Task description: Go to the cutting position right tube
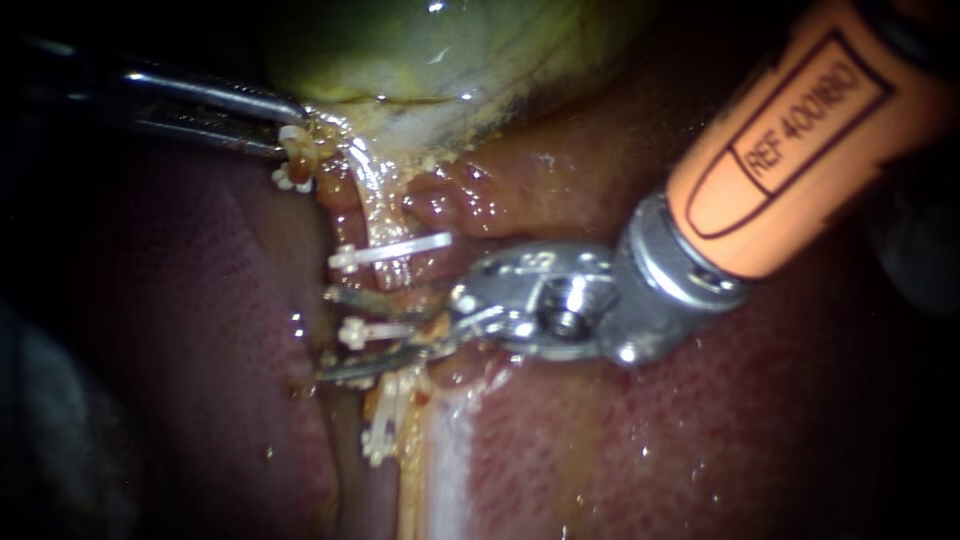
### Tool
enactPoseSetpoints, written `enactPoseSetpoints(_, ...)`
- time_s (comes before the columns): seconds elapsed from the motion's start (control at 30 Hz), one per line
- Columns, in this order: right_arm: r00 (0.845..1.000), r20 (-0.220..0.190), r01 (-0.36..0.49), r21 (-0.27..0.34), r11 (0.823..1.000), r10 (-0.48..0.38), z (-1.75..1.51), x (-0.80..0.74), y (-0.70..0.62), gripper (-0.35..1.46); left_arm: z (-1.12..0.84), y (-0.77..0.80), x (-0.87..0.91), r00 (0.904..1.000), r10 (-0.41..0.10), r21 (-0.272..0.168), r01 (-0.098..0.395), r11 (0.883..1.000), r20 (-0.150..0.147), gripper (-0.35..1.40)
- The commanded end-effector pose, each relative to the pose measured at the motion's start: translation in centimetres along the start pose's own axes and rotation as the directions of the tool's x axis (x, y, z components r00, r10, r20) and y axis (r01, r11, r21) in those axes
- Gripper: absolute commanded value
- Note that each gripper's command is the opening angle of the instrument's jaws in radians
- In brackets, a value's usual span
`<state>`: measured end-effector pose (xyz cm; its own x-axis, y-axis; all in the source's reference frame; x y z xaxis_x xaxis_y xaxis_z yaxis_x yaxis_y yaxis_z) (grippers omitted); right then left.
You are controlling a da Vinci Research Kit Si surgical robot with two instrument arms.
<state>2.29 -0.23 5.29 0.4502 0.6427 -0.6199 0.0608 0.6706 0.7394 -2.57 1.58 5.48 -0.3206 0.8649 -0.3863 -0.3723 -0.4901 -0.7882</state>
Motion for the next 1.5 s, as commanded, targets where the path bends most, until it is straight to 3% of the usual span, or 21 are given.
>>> enactPoseSetpoints(0.03,1.000,0.001,0.002,0.006,1.000,-0.002,-0.06,-0.03,-0.01,1.41,0.00,0.00,0.00,1.0000,0.000,-0.001,0.000,1.000,0.000,-0.35)
enactPoseSetpoints(0.23,1.000,0.004,-0.012,0.012,1.000,0.012,-0.31,-0.13,0.03,1.41,-0.01,0.00,0.01,1.0000,0.000,-0.002,0.000,1.000,0.000,-0.35)
enactPoseSetpoints(0.5,0.999,0.001,-0.034,-0.006,0.999,0.034,-0.41,-0.28,0.24,1.41,-0.04,0.04,0.00,1.0000,-0.001,-0.001,0.001,1.000,0.000,-0.35)
enactPoseSetpoints(1.13,0.999,0.006,-0.046,-0.004,0.999,0.046,-0.18,-0.65,0.68,1.43,-0.07,0.09,-0.02,1.0000,-0.002,0.002,0.002,1.000,-0.001,-0.35)
enactPoseSetpoints(1.5,1.000,-0.001,-0.015,0.067,0.998,0.015,0.10,-0.64,0.71,1.43,-0.07,0.09,-0.02,1.0000,-0.002,0.002,0.002,1.000,-0.001,-0.35)
